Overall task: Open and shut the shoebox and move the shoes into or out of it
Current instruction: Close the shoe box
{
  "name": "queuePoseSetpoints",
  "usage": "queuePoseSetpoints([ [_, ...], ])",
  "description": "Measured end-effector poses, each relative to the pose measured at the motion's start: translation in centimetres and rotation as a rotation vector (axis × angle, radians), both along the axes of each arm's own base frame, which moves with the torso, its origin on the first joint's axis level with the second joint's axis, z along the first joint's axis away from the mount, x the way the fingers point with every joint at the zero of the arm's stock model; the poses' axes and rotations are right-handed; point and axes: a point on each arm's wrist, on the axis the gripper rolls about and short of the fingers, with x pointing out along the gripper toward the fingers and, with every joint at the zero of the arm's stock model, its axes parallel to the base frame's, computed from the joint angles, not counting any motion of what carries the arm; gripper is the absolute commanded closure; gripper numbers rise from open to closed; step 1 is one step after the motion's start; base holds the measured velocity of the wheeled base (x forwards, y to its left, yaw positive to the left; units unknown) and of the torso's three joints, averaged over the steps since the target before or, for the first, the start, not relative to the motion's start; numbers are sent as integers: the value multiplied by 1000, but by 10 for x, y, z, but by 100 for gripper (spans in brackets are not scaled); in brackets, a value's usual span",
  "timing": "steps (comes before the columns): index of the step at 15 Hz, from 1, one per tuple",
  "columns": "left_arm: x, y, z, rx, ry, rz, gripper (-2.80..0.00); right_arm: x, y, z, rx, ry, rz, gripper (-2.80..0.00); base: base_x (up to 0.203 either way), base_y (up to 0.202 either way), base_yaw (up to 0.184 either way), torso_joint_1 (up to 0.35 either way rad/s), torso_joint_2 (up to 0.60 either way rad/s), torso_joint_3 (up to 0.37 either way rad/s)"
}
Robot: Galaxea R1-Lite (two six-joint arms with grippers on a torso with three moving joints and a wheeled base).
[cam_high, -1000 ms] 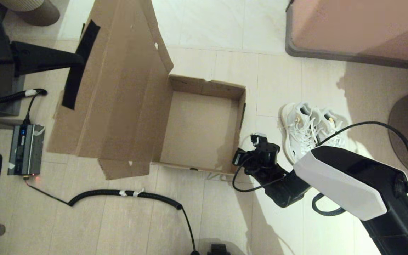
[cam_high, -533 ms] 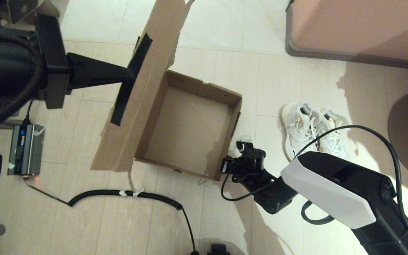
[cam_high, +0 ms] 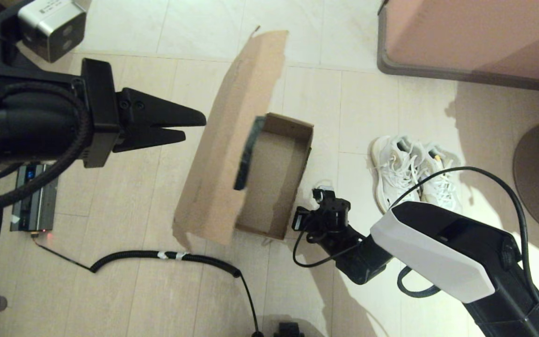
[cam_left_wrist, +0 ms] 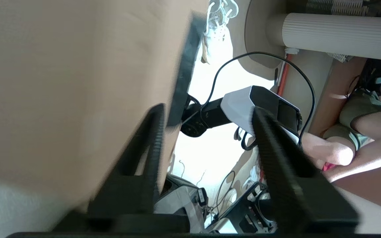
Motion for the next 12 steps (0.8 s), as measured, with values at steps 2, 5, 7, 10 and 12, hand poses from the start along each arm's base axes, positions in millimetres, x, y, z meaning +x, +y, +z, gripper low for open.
queuePoseSetpoints([
  [2, 3, 5, 3, -11, -27, 32, -280, -5, -18, -3, -47, 35, -31, 0, 0, 0, 0, 0, 0, 0],
  [5, 12, 13, -11, 4, 0, 98, -280, -16, -74, 16, -124, 80, -150, 0, 0, 0, 0, 0, 0, 0],
  [7, 14, 14, -26, 25, 47, 110, -280, -33, -138, 51, -204, 102, -293, 0, 0, 0, 0, 0, 0, 0],
  [10, 22, 14, -48, 58, 122, 125, -280, -80, -219, 109, -267, 121, -427, 0, 0, 0, 0, 0, 0, 0],
  [12, 38, 22, -60, 58, 151, 175, -280, -109, -249, 128, -275, 148, -471, 0, 0, 0, 0, 0, 0, 0],
])
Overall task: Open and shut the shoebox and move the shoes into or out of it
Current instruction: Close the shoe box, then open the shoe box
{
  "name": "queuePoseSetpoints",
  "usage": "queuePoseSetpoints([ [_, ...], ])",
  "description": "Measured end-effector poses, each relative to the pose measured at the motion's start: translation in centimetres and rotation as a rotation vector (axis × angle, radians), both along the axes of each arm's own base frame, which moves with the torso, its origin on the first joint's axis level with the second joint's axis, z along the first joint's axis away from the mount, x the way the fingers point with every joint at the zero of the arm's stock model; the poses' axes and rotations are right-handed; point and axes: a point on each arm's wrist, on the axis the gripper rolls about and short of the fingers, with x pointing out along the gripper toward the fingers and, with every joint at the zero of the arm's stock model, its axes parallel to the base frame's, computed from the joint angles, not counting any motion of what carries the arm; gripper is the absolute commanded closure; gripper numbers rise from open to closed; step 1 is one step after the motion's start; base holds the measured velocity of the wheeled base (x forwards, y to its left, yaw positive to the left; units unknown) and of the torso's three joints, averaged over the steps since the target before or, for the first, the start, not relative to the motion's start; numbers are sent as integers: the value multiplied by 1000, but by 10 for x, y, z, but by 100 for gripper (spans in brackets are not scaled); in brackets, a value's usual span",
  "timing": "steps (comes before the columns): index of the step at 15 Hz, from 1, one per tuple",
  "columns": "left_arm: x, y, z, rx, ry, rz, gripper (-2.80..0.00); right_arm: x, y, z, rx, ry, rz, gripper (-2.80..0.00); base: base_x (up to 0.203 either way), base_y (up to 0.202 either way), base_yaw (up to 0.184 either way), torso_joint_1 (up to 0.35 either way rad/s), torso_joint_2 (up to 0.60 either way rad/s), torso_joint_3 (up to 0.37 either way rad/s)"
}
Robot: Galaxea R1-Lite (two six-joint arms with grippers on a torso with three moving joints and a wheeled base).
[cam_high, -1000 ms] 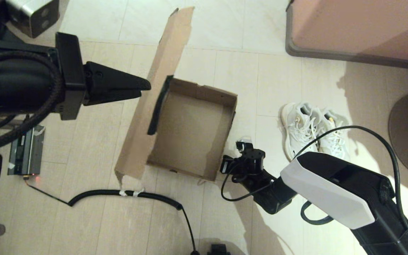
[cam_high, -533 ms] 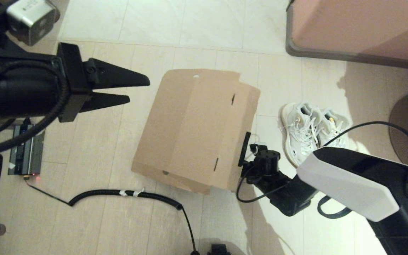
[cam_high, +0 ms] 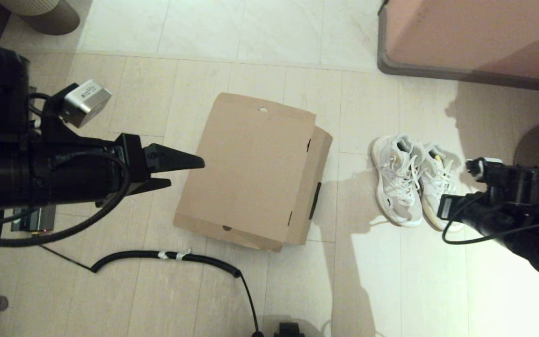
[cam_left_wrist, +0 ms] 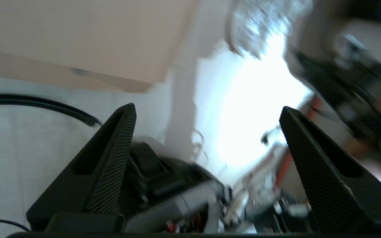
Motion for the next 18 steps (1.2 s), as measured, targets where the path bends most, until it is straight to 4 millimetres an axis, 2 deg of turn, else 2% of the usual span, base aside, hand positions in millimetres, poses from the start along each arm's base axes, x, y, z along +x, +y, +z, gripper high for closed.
queuePoseSetpoints([
  [2, 29, 18, -13, -8, 10, 84, -280, -8, -7, 18, 55, -88, 15, 0, 0, 0, 0, 0, 0, 0],
  [4, 66, 49, -30, -47, 12, 126, -280, -8, -9, 31, 63, -192, 15, 0, 0, 0, 0, 0, 0, 0],
  [7, 114, 84, -57, -125, 9, 82, -280, -13, -9, 32, 60, -221, 19, 0, 0, 0, 0, 0, 0, 0],
  [9, 153, 98, -78, -166, -43, 83, -280, -21, -9, 38, 58, -242, 18, 0, 0, 0, 0, 0, 0, 0],
  [10, 173, 103, -83, -193, -91, 98, 0, -25, -9, 42, 56, -255, 17, 0, 0, 0, 0, 0, 0, 0],
  [13, 226, 112, -94, -271, -194, 131, 0, -41, -8, 43, 55, -252, 19, 0, 0, 0, 0, 0, 0, 0],
  [18, 296, 117, -132, -272, -291, 233, 0, -65, -5, 43, 54, -248, 25, 0, 0, 0, 0, 0, 0, 0],
])
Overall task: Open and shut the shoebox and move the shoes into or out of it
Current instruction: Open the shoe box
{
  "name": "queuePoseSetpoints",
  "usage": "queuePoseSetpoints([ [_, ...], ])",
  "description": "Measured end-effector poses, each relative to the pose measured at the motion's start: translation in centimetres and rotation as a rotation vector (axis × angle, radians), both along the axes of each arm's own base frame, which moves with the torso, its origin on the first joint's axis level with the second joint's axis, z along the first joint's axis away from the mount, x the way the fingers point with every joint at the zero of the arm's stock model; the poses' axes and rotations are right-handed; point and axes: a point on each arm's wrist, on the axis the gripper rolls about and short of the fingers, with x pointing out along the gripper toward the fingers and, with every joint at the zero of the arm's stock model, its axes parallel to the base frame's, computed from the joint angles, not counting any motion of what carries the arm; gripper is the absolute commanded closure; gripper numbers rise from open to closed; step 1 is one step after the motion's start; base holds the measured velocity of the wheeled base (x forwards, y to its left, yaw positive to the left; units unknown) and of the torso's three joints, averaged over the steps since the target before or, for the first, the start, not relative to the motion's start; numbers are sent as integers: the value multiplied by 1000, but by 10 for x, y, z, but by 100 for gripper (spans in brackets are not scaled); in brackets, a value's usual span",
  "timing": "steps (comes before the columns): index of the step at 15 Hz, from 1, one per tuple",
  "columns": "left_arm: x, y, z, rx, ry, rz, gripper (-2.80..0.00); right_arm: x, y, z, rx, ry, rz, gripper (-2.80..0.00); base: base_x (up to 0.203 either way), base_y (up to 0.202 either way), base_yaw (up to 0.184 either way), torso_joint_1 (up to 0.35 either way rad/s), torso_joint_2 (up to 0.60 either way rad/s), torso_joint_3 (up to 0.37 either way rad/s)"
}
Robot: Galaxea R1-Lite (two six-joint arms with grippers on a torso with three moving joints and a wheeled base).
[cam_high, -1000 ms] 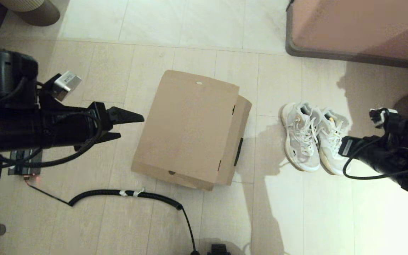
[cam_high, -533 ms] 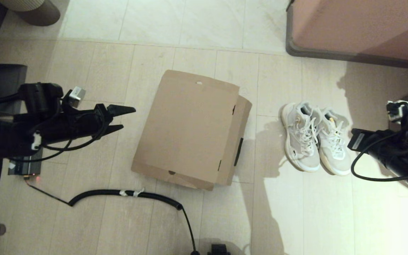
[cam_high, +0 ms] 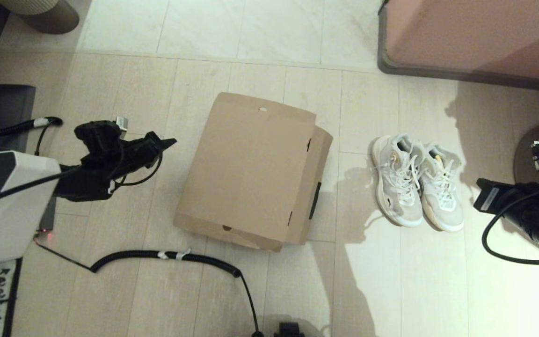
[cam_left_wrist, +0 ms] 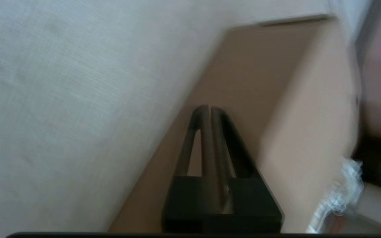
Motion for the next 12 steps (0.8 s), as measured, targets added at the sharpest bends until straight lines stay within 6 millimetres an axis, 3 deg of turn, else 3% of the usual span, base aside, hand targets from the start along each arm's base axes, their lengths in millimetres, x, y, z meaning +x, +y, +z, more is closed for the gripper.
queuePoseSetpoints([
  [2, 18, -17, -32, -3, 30, 22, 0, -9, 0, 0, 0, 0, 1, 0, 0, 0, 0, 0, 0, 0],
  [5, 26, -49, -61, -3, 76, 26, 0, -19, 1, -2, 1, 7, 2, 0, 0, 0, 0, 0, 0, 0],
  [9, 26, -77, -70, -2, 94, -11, 0, -24, 2, -2, 0, 5, 3, 0, 0, 0, 0, 0, 0, 0],
  [12, 20, -82, -72, -1, 127, -19, 0, -27, 2, -4, 1, 14, 8, 0, 0, 0, 0, 0, 0, 0],
])
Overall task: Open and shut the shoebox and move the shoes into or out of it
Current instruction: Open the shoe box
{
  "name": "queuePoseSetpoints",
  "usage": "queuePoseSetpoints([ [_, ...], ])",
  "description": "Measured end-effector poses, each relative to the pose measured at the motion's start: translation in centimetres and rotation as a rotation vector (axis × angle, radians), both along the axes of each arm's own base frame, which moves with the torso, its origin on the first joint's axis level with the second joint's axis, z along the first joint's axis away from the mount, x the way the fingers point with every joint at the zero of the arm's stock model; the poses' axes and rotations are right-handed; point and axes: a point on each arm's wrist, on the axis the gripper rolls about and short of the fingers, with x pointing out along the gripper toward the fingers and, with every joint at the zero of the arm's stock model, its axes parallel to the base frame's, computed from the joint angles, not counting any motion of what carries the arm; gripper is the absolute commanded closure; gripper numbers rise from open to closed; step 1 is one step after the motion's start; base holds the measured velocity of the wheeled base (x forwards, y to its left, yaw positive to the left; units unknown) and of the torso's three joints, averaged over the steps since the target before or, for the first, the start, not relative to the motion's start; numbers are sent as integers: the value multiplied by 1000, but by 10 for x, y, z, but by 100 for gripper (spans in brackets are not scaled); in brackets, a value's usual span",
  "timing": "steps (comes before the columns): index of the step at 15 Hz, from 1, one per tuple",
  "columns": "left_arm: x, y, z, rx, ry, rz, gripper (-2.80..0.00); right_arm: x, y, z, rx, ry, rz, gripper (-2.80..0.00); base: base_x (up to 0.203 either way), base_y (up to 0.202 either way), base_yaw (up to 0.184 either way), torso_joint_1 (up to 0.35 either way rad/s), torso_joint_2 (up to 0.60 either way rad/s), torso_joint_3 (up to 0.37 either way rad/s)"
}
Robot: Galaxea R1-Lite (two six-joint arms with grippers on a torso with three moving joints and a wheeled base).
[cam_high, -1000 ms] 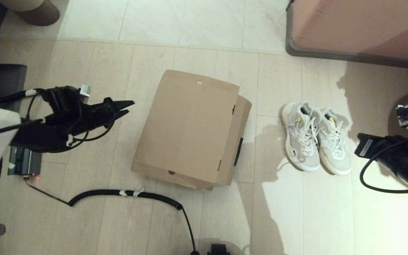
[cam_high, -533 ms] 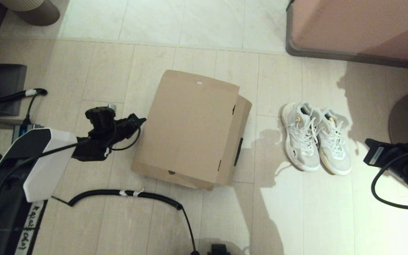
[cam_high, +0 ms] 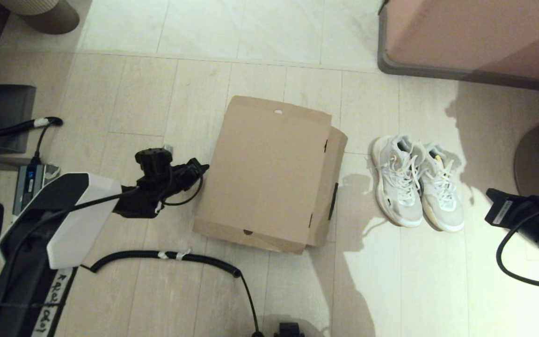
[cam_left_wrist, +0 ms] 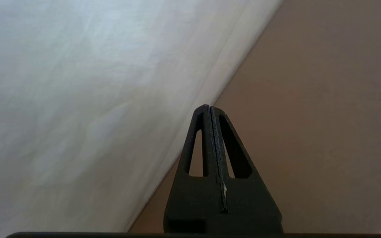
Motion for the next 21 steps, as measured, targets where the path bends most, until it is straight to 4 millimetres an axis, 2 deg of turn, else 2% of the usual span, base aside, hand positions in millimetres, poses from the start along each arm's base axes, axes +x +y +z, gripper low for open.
queuePoseSetpoints([
  [5, -35, -19, -2, 2, 107, -38, 0, -4, 1, -4, 6, 13, 1, 0, 0, 0, 0, 0, 0, 0],
  [8, -57, -43, -3, 1, 74, -78, 0, -8, 1, -3, 6, 8, 0, 0, 0, 0, 0, 0, 0, 0],
  [12, -70, -58, -1, 4, 77, -92, 0, -12, 1, -5, 8, 11, 0, 0, 0, 0, 0, 0, 0, 0],
  [18, -84, -61, 8, 4, 85, -103, 0, -22, 1, -10, 8, 28, -2, 0, 0, 0, 0, 0, 0, 0],
  [21, -91, -51, 13, 7, 95, -83, 0, -29, 1, -7, 4, 13, -6, 0, 0, 0, 0, 0, 0, 0],
])
